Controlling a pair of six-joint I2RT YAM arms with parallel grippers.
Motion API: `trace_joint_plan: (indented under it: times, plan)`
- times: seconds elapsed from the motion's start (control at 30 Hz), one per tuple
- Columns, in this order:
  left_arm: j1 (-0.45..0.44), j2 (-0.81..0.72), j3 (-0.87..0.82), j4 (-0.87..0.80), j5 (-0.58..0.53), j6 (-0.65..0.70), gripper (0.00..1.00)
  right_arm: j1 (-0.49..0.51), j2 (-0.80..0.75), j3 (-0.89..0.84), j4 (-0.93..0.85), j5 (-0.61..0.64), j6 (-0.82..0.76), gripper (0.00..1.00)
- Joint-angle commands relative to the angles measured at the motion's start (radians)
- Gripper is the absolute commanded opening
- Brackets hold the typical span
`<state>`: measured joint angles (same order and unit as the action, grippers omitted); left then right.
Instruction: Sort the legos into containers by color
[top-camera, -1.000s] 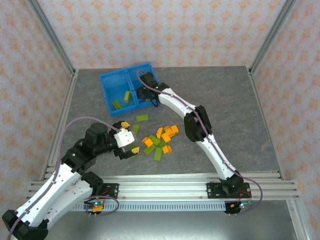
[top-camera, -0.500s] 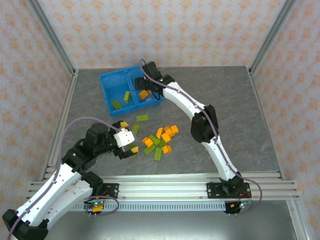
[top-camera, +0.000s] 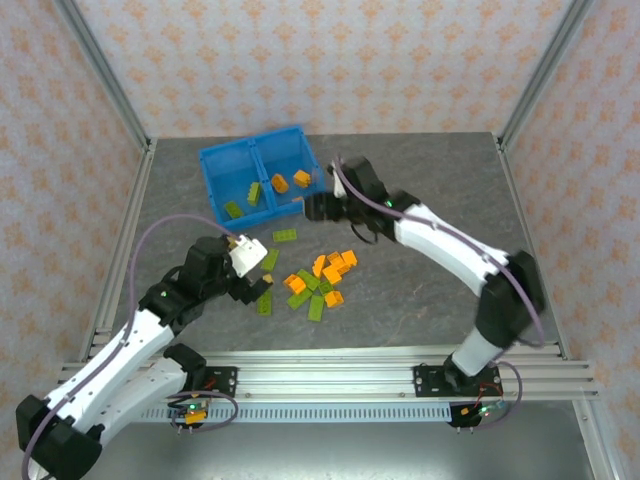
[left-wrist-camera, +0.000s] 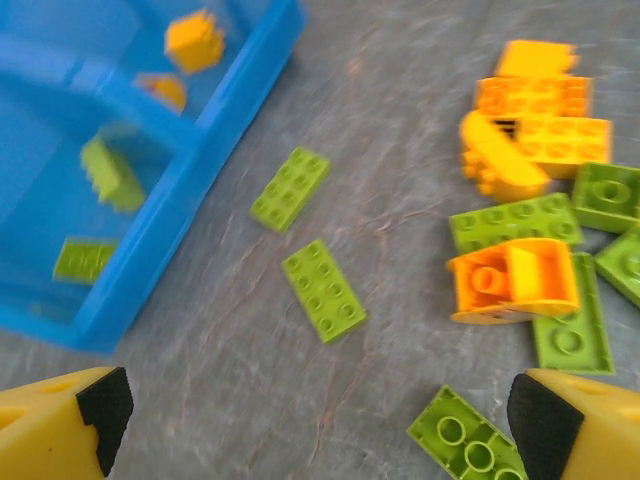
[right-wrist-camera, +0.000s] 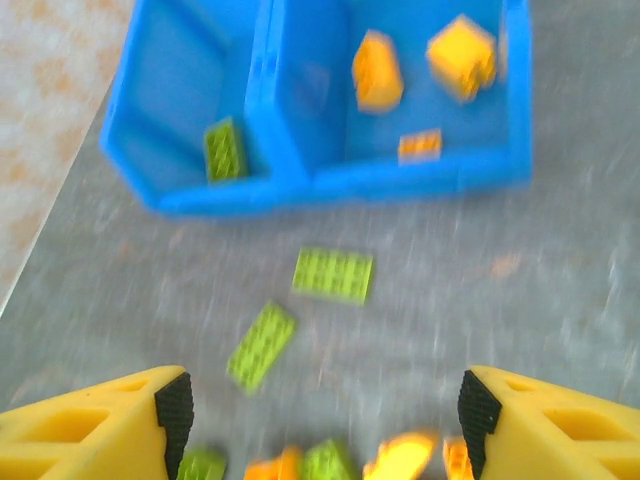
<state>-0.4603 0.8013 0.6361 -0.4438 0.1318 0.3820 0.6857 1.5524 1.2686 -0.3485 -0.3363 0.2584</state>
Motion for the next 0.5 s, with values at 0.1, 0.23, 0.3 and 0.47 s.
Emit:
trace_joint_plan:
  times: [0.1,0.23,0.3,0.47]
  plan:
    - [-0.007,0.306,0.277,-0.145,-0.142,-0.546,1.0,0.095,-0.208,-0.24,-0.066,-0.199,-0.068,0.82]
    - [-0.075,0.555,0.408,-0.187,-0.22,-0.846,0.99,0.109,-0.287,-0.271,-0.193,-0.163,-0.033,0.89]
    - [-0.098,0.646,0.439,-0.146,-0.223,-0.938,0.96,0.109,-0.307,-0.276,-0.233,-0.158,-0.026,0.9]
    - [-0.102,0.862,0.517,-0.071,-0.205,-1.154,0.94,0.109,-0.354,-0.307,-0.267,-0.168,-0.002,0.91]
